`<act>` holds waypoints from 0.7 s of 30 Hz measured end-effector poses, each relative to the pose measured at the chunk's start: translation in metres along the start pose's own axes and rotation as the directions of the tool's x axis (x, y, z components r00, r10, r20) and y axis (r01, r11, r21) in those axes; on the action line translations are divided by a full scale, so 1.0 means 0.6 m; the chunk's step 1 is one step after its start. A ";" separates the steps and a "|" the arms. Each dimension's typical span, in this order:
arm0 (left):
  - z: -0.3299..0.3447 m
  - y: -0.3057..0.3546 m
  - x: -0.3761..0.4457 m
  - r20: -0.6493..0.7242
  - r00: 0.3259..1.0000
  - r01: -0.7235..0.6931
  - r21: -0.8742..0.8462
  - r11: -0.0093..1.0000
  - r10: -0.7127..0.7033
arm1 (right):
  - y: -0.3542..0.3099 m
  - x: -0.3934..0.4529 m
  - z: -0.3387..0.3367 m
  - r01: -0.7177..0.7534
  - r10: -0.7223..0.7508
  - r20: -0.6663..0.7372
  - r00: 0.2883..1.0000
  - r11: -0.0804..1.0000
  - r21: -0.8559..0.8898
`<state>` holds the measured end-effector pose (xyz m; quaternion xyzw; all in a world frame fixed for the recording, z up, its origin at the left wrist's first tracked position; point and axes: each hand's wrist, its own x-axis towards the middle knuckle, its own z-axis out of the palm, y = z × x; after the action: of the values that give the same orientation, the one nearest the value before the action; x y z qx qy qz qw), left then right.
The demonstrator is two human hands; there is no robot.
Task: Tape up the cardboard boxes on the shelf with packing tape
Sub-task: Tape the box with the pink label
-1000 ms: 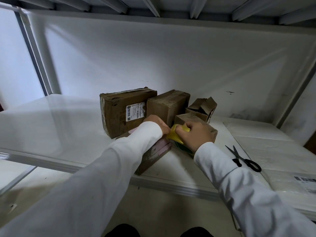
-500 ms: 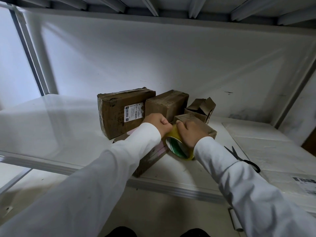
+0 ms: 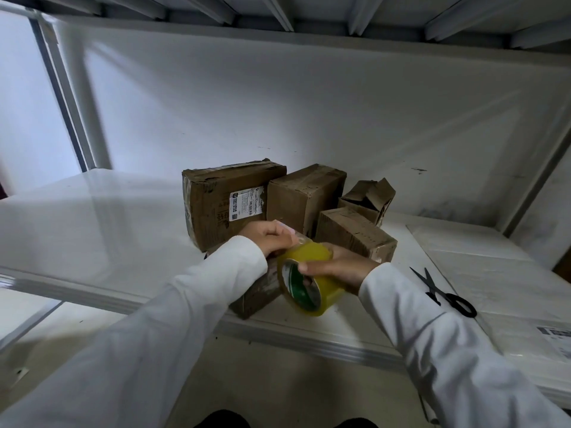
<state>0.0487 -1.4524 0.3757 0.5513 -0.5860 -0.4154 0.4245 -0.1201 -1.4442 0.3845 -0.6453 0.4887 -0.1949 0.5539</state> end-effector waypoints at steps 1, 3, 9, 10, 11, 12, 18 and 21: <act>-0.001 -0.004 0.000 0.001 1.000 -0.009 -0.011 1.000 0.009 | 0.006 0.005 -0.001 0.011 -0.011 0.011 1.000 1.000 -0.020; 0.001 -0.010 0.005 -0.025 1.000 -0.011 -0.019 1.000 0.011 | 0.011 0.012 0.002 0.010 -0.016 -0.064 0.998 0.995 -0.103; 0.017 -0.021 0.036 -0.200 0.979 0.029 -0.098 0.995 -0.048 | 0.002 0.040 0.000 0.084 -0.191 -0.427 0.884 0.963 -0.258; 0.022 -0.018 0.039 -0.234 0.970 0.048 -0.097 0.994 -0.070 | 0.001 0.044 -0.002 0.071 -0.184 -0.465 0.866 0.965 -0.251; 0.028 -0.016 0.041 -0.270 0.959 0.065 -0.091 0.994 -0.088 | -0.001 0.047 -0.004 0.053 -0.171 -0.492 0.854 0.968 -0.244; 0.031 -0.013 0.044 -0.299 0.949 0.075 -0.087 0.993 -0.098 | -0.003 0.048 -0.006 0.050 -0.174 -0.501 0.848 0.967 -0.250; 0.017 0.012 0.034 -0.239 0.971 0.026 0.022 0.999 -0.020 | -0.049 0.019 -0.028 -0.007 -0.174 -0.326 0.929 0.873 -0.487; -0.012 0.050 0.020 -0.276 0.956 -0.079 0.075 0.994 0.097 | -0.082 0.012 -0.040 -0.073 -0.110 -0.299 0.948 0.839 -0.540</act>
<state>0.0462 -1.4629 0.4072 0.5907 -0.5571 -0.2955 0.5034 -0.1155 -1.4675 0.4342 -0.7405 0.6003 -0.1547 0.2597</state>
